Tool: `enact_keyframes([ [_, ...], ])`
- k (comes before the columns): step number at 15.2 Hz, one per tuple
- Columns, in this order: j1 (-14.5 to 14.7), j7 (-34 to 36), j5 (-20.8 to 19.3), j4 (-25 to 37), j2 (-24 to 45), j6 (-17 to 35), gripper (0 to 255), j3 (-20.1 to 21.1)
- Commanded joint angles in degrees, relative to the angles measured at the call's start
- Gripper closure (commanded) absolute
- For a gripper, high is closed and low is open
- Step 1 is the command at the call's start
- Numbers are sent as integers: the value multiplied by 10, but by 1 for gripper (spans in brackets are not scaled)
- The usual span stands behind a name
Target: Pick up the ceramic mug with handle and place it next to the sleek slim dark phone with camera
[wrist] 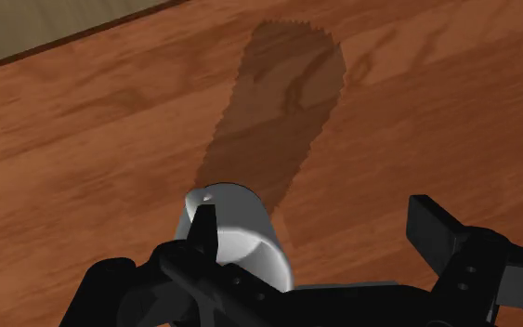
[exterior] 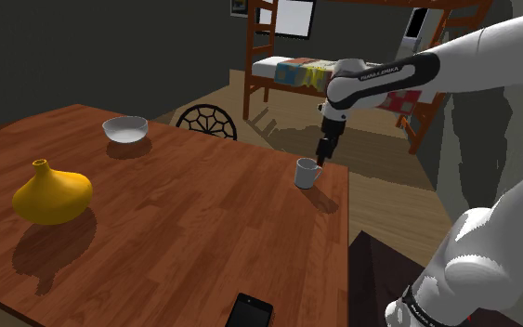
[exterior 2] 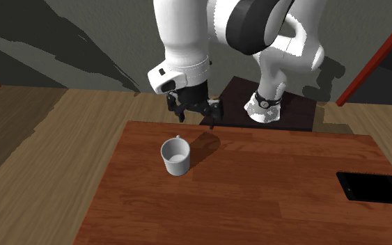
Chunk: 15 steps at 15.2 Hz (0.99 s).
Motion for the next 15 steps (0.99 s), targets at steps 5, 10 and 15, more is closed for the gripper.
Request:
enact_keyframes([
  [5,-10,-63,39,87,131,50,0,-26],
  [10,-21,-94,67,128,200,79,0,-29],
  [15,-22,-101,77,110,218,114,0,-27],
])
